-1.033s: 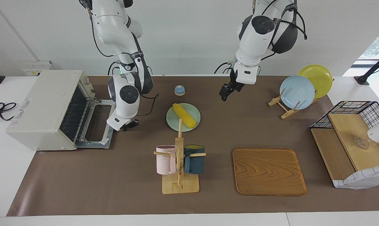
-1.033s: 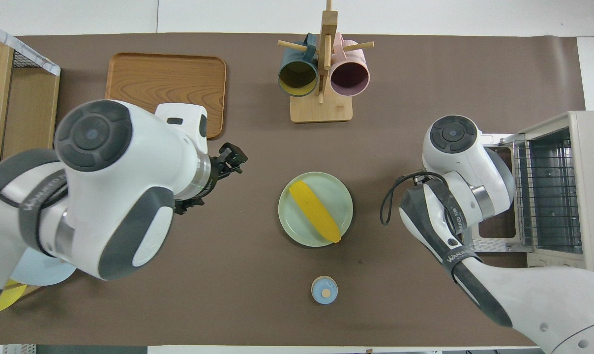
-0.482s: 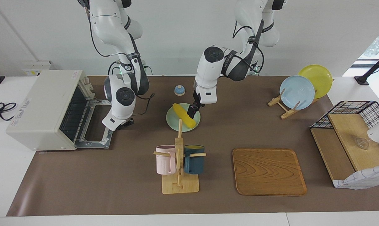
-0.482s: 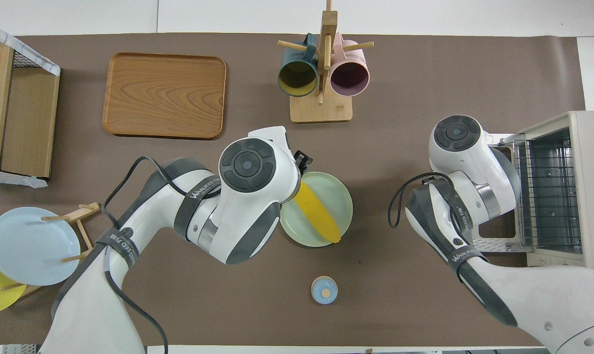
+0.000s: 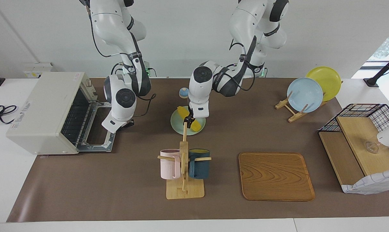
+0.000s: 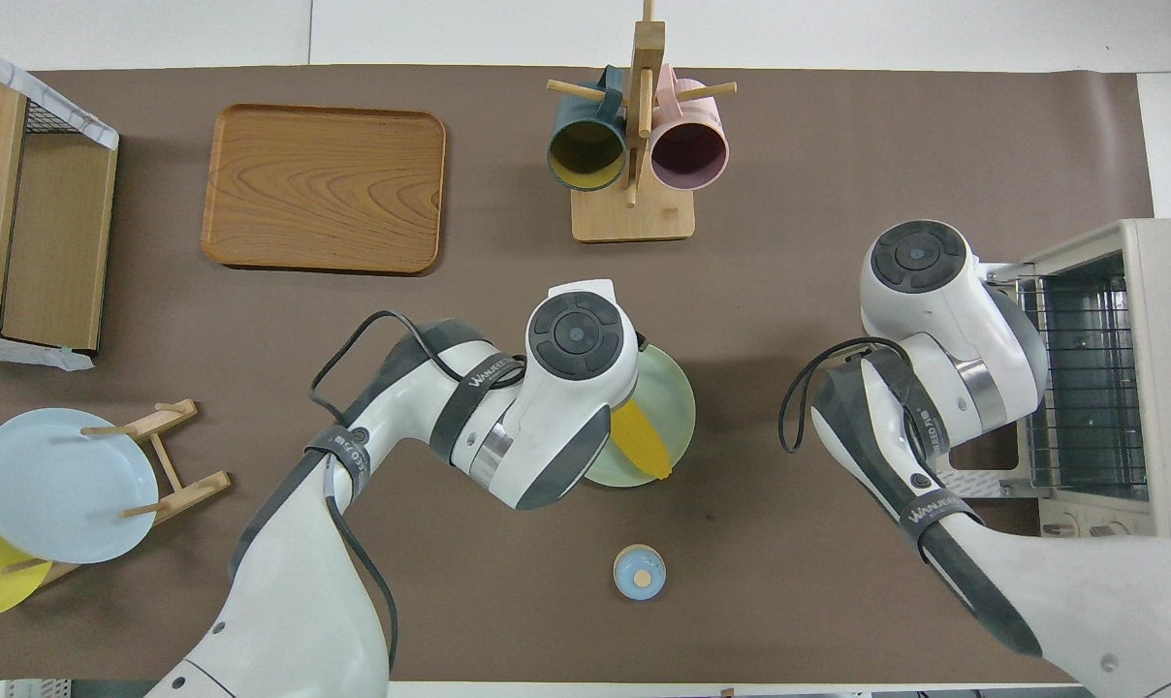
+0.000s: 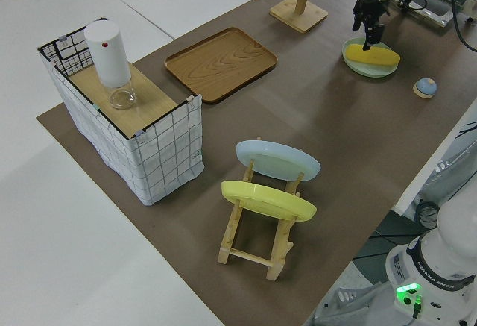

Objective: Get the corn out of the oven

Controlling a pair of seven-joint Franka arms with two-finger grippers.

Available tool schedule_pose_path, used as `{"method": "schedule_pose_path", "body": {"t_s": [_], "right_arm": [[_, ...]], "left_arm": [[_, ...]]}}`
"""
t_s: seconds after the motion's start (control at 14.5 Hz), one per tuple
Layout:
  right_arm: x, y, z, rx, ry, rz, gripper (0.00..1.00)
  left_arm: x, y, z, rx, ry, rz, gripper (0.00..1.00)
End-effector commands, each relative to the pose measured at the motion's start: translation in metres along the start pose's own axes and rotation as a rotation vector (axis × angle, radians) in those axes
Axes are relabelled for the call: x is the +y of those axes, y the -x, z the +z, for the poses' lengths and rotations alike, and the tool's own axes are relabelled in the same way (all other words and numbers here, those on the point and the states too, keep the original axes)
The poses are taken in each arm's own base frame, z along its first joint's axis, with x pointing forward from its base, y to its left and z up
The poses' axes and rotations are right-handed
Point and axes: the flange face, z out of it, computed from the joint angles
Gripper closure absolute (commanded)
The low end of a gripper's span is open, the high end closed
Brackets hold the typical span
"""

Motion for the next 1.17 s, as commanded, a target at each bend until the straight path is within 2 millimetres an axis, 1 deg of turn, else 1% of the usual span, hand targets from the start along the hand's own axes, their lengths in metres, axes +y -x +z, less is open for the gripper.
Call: {"method": "schedule_pose_path", "body": {"t_s": [0.0, 0.07, 0.14, 0.21, 0.28, 0.34, 0.41, 0.48, 0.55, 0.62, 0.69, 0.76, 0.83, 0.89, 0.96, 1.03, 1.1], "right_arm": [[0.044, 0.026, -0.031, -0.026, 0.037, -0.029, 1.0], [0.053, 0.033, -0.041, -0.025, 0.035, -0.037, 1.0], [0.071, 0.042, -0.045, -0.031, 0.027, -0.031, 1.0], [0.088, 0.05, -0.053, -0.025, 0.019, -0.032, 1.0], [0.108, 0.058, -0.056, -0.02, 0.009, -0.019, 1.0], [0.125, 0.067, -0.06, -0.013, -0.004, -0.002, 1.0], [0.149, 0.078, -0.06, -0.008, -0.02, -0.004, 1.0], [0.159, 0.083, -0.06, -0.004, -0.025, -0.013, 1.0], [0.166, 0.087, -0.063, 0.003, -0.03, -0.021, 1.0], [0.171, 0.092, -0.066, 0.012, -0.032, -0.045, 1.0], [0.179, 0.097, -0.07, 0.025, -0.048, -0.056, 1.0], [0.181, 0.099, -0.072, 0.034, -0.068, -0.048, 1.0], [0.183, 0.103, -0.075, 0.039, -0.084, -0.036, 1.0], [0.188, 0.108, -0.083, 0.043, -0.109, -0.018, 1.0], [0.193, 0.112, -0.103, 0.058, -0.151, 0.007, 1.0], [0.198, 0.115, -0.125, 0.075, -0.204, 0.031, 1.0], [0.202, 0.117, -0.148, 0.095, -0.235, 0.047, 1.0]], "left_arm": [[-0.005, 0.015, 0.008, 0.005, 0.013, 0.018, 0.0], [-0.005, 0.015, 0.008, 0.007, 0.016, 0.022, 0.0], [-0.007, 0.015, 0.011, 0.007, 0.015, 0.033, 0.03], [-0.01, 0.015, 0.014, 0.008, 0.008, 0.043, 0.1], [-0.01, 0.015, 0.013, 0.008, 0.008, 0.045, 0.25], [-0.01, 0.015, 0.013, 0.008, 0.011, 0.047, 0.53], [-0.009, 0.016, 0.012, 0.008, 0.02, 0.056, 0.97], [-0.008, 0.015, 0.011, 0.008, 0.014, 0.064, 1.0], [-0.007, 0.014, 0.008, 0.008, 0.016, 0.063, 1.0], [-0.004, 0.007, 0.003, 0.01, 0.026, 0.056, 1.0], [-0.002, 0.003, -0.004, 0.018, 0.037, 0.061, 1.0], [-0.001, -0.002, -0.016, 0.029, 0.056, 0.086, 1.0], [-0.001, -0.023, -0.027, 0.037, 0.069, 0.098, 1.0], [0.0, -0.042, -0.041, 0.043, 0.081, 0.137, 1.0], [0.002, -0.065, -0.054, 0.047, 0.077, 0.211, 1.0], [0.002, -0.097, -0.068, 0.044, 0.051, 0.311, 1.0], [0.0, -0.12, -0.079, 0.035, 0.018, 0.436, 1.0]]}}
